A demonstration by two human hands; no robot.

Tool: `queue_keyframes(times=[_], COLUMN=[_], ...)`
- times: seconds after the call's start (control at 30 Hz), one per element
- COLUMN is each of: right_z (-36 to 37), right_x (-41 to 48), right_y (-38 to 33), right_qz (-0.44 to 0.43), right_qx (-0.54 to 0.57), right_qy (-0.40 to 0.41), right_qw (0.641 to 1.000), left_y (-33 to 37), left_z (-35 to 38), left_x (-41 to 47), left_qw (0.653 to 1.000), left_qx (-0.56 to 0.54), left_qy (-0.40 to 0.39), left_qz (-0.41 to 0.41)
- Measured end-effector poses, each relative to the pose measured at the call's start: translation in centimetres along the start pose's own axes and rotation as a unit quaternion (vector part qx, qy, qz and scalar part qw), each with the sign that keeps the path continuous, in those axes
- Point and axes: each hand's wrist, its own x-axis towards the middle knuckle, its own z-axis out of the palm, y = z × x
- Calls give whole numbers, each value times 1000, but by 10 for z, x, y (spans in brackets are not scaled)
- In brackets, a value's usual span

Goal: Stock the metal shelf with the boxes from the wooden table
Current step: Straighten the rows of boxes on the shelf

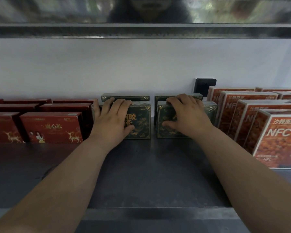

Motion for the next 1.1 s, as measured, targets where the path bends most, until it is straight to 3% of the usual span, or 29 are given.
queue_keyframes(times=[1.1], right_z=[-2], right_x=[1], right_y=[-4], right_qz=[-1], right_qx=[-5], right_qy=[-8], right_qw=[1000], left_y=[-2], left_z=[1], left_x=[1], left_qw=[1000], left_qx=[3], left_qy=[2], left_qz=[-1])
